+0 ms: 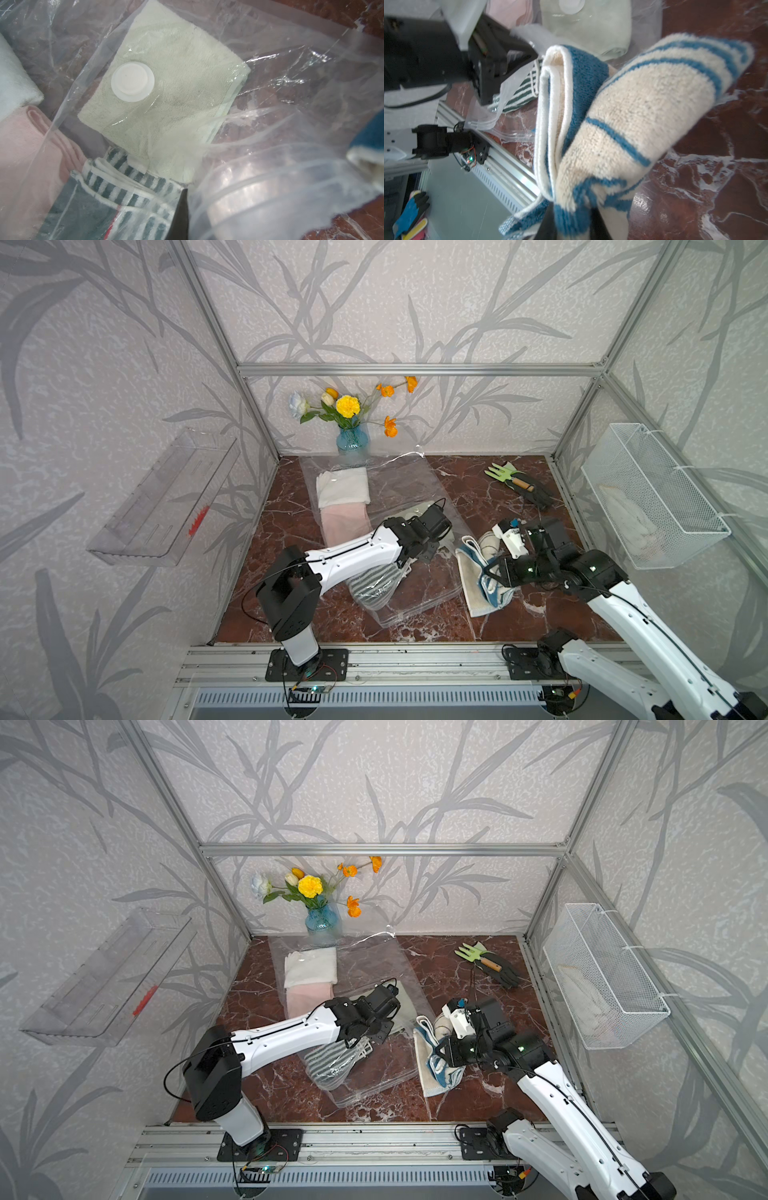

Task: Place the folded towel into the vacuum bag
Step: Open the vacuum bag at the center of the board, then place the towel in the vacuum bag.

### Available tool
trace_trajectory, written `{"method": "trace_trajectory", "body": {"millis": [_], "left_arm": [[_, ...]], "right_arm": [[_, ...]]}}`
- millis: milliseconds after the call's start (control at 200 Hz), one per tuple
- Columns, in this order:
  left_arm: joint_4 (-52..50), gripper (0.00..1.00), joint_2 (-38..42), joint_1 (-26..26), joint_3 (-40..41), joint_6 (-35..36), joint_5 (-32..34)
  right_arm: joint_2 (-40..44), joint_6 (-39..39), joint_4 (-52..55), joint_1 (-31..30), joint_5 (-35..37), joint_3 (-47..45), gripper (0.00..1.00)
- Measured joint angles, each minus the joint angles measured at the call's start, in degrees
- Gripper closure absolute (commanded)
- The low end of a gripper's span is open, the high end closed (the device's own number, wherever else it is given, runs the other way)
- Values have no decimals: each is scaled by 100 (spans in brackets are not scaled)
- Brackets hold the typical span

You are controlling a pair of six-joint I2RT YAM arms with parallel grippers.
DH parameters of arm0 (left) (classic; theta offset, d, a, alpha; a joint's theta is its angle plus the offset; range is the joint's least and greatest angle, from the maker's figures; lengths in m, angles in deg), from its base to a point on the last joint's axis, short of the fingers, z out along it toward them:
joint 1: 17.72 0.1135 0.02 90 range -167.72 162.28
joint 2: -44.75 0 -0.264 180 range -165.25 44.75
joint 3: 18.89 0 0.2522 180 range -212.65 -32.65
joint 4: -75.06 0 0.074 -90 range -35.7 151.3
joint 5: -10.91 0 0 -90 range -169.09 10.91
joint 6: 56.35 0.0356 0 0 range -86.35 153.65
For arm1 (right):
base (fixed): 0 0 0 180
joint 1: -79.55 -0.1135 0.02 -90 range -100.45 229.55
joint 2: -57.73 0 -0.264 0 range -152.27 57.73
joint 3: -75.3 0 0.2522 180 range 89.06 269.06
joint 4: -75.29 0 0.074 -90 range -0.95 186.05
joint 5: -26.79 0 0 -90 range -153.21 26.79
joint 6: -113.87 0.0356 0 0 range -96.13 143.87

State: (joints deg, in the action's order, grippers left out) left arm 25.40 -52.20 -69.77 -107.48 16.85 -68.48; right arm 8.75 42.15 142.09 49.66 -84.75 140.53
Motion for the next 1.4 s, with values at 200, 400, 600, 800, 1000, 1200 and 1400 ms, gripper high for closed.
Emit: {"method": "trace_trajectory", "body": {"millis": [200, 400, 600, 800, 1000, 1200, 1400], "left_arm": [[122, 98, 111, 136, -20, -188, -297], [299, 97, 118, 254, -44, -284, -503], [350, 96, 118, 282, -46, -282, -682], [555, 95, 118, 282, -37, -278, -964], [737, 95, 118, 289, -22, -280, -1270], [811, 95, 118, 297, -17, -280, -1401], [903, 95, 118, 297, 7, -280, -1486]], "right_arm": [[-306, 76, -452, -1342, -264, -133, 100], [-1187, 122, -1587, -1558, -431, -315, 100], [-2347, -39, -1991, -1327, 109, -313, 100], [-2688, -66, -1952, -898, 938, -623, 100], [-2667, 114, -2100, -885, 1043, -691, 100], [-2527, 181, -2100, -863, 1257, -507, 100], [-2542, 20, -2041, -684, 1628, -348, 100]]}}
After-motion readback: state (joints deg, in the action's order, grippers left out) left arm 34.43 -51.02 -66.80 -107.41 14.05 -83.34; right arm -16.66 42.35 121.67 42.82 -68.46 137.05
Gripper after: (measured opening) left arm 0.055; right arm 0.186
